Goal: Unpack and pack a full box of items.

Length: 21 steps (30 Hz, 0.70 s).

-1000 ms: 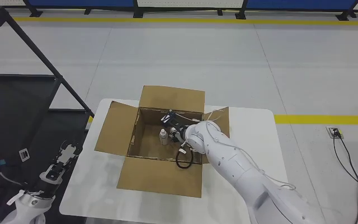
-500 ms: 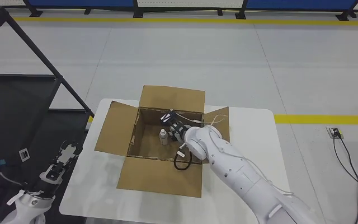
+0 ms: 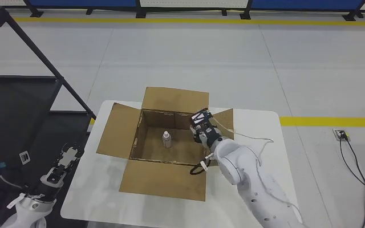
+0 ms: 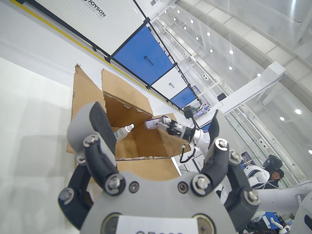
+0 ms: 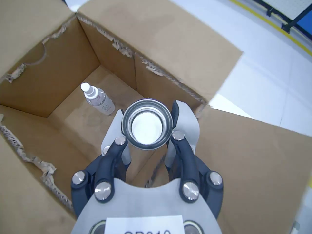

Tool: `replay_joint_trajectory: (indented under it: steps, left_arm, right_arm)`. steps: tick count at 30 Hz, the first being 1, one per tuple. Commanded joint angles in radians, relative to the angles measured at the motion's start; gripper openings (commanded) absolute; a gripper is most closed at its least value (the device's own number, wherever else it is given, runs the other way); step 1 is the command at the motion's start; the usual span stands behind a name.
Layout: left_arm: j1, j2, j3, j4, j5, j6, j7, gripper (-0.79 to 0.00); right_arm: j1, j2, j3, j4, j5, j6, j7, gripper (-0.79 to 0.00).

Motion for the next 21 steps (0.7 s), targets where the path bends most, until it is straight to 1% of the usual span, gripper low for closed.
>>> replay_joint_trajectory:
  steps: [1, 4, 7, 10, 12, 15, 17, 19, 21]
  left_arm:
    - [0.000, 0.000, 0.000, 0.000, 0.000, 0.000, 0.000, 0.000]
    - [0.000, 0.000, 0.000, 0.000, 0.000, 0.000, 0.000, 0.000]
    - [0.000, 0.000, 0.000, 0.000, 0.000, 0.000, 0.000, 0.000]
    - [0.000, 0.000, 0.000, 0.000, 0.000, 0.000, 0.000, 0.000]
    - [0.000, 0.000, 0.000, 0.000, 0.000, 0.000, 0.000, 0.000]
    - [0.000, 0.000, 0.000, 0.000, 0.000, 0.000, 0.000, 0.000]
    - [0.000, 0.000, 0.000, 0.000, 0.000, 0.000, 0.000, 0.000]
    - [0.000, 0.000, 0.000, 0.000, 0.000, 0.000, 0.000, 0.000]
    - [0.000, 0.000, 0.000, 0.000, 0.000, 0.000, 0.000, 0.000]
  right_arm:
    - [-0.115, 0.015, 0.079, -0.149, -0.028, 0.017, -0.031, -0.785]
    - [-0.273, 0.030, 0.182, -0.309, -0.042, 0.053, -0.115, -0.785]
    - [-0.423, 0.040, 0.275, -0.413, -0.041, 0.093, -0.204, -0.785]
    - [-0.536, 0.045, 0.351, -0.458, -0.018, 0.112, -0.244, -0.785]
    - [-0.585, 0.047, 0.396, -0.450, 0.009, 0.118, -0.248, -0.785]
    - [-0.602, 0.050, 0.449, -0.382, 0.078, 0.091, -0.219, -0.785]
    - [-0.582, 0.054, 0.472, -0.309, 0.096, 0.051, -0.181, -0.785]
    - [-0.547, 0.058, 0.481, -0.233, 0.071, 0.053, -0.126, -0.785]
    - [-0.511, 0.058, 0.481, -0.171, 0.085, 0.058, -0.092, -0.785]
